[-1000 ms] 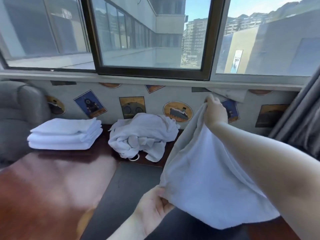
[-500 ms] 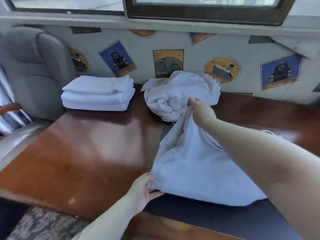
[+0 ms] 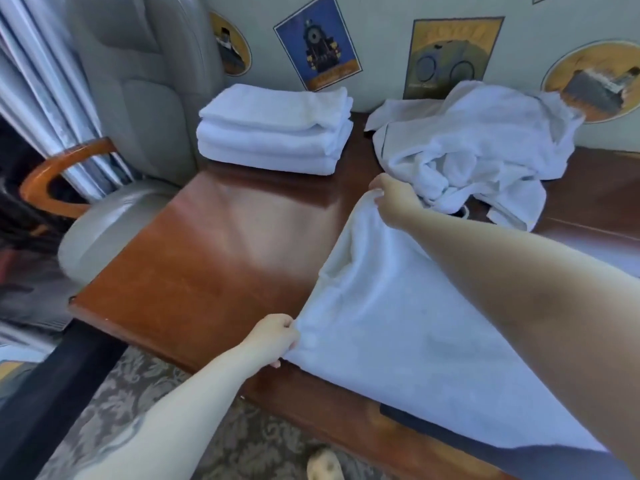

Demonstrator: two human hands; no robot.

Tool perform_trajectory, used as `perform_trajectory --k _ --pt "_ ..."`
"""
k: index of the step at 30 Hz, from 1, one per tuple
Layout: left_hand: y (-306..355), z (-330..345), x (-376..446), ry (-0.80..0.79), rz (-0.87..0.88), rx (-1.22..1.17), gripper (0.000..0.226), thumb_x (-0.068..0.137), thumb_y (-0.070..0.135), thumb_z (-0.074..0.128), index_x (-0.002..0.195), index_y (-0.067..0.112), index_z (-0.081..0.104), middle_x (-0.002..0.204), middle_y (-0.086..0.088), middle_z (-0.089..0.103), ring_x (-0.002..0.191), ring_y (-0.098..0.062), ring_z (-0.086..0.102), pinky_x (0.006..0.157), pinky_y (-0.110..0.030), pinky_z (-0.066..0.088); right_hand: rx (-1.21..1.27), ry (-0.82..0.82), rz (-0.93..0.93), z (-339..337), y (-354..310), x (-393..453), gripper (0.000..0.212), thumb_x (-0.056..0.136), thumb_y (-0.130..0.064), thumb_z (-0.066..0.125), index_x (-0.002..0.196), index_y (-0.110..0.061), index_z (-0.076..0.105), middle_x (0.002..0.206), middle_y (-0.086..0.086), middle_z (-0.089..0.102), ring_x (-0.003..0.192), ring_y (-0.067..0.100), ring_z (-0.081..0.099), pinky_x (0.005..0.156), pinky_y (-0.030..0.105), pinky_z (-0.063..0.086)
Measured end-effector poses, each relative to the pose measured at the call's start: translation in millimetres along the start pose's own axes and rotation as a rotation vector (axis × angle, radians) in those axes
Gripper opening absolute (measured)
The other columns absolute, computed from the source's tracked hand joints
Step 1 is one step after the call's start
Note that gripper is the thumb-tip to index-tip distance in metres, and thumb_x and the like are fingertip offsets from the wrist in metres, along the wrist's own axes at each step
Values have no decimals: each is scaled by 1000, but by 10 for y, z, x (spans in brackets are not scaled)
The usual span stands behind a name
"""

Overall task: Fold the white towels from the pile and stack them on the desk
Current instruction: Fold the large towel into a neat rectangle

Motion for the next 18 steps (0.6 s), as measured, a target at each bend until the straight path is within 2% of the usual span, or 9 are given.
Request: perform_trajectory --k 3,5,7,8,10,11,13,15,18 --pt "67 -64 137 -104 -39 241 4 73 13 50 72 13 54 86 -13 68 66 -25 63 52 -26 46 351 -147 16 333 20 -118 63 92 -3 51 149 -24 33 146 5 43 123 27 51 91 30 47" --pt "194 -149 183 -116 -42 383 15 71 17 54 84 12 59 90 -8 68 69 -22 62 54 -26 44 452 -97 76 372 153 -274 64 89 1 48 147 -25 37 139 8 47 123 25 51 83 28 46" --pt "387 -262 248 23 38 387 24 76 27 58 97 17 52 99 0 58 75 -17 57 58 -29 42 390 -9 107 400 321 -577 58 88 2 45 140 -25 44 133 6 52 116 21 53 73 25 41" --pt "558 -322 290 117 106 349 28 79 32 59 102 19 50 103 2 54 81 -17 57 62 -31 45 299 11 114 451 395 -789 55 89 0 46 138 -26 46 135 2 53 114 19 53 74 24 39" --pt "874 -330 344 222 190 225 37 85 39 60 113 17 51 113 -1 53 98 -23 58 77 -38 50 100 8 82 634 489 -1239 52 93 -7 48 141 -26 45 146 -2 46 128 18 45 92 23 35" --pt "996 -263 400 232 197 188 44 88 41 60 119 12 51 119 -5 53 107 -27 55 86 -40 49 14 -11 39 757 490 -1442 52 94 -12 49 144 -25 43 152 -1 38 138 18 36 105 25 28" --pt "1139 -139 511 277 167 179 53 94 45 56 127 4 48 129 -14 51 122 -34 47 97 -42 43 -102 -86 -23 1021 487 -1763 54 98 -22 46 150 -27 32 162 -1 16 149 15 14 118 28 7" --pt "1169 -125 635 346 126 141 43 100 37 48 124 1 48 131 -18 52 123 -37 47 96 -45 42 -137 -132 -20 1152 569 -1961 56 100 -29 41 153 -31 23 164 -6 2 151 13 0 119 30 -5" --pt "1078 -215 814 406 53 47 30 101 24 44 118 0 49 127 -23 55 117 -39 52 93 -46 42 -107 -75 46 960 902 -2124 55 100 -30 42 153 -30 26 164 -5 5 151 13 1 118 28 -7"
Point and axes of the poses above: each hand's wrist, its own x-axis towards the middle knuckle, its own z-axis out of the palm, y = z × x, the point moved 10 cm from there along x, towards the middle knuckle
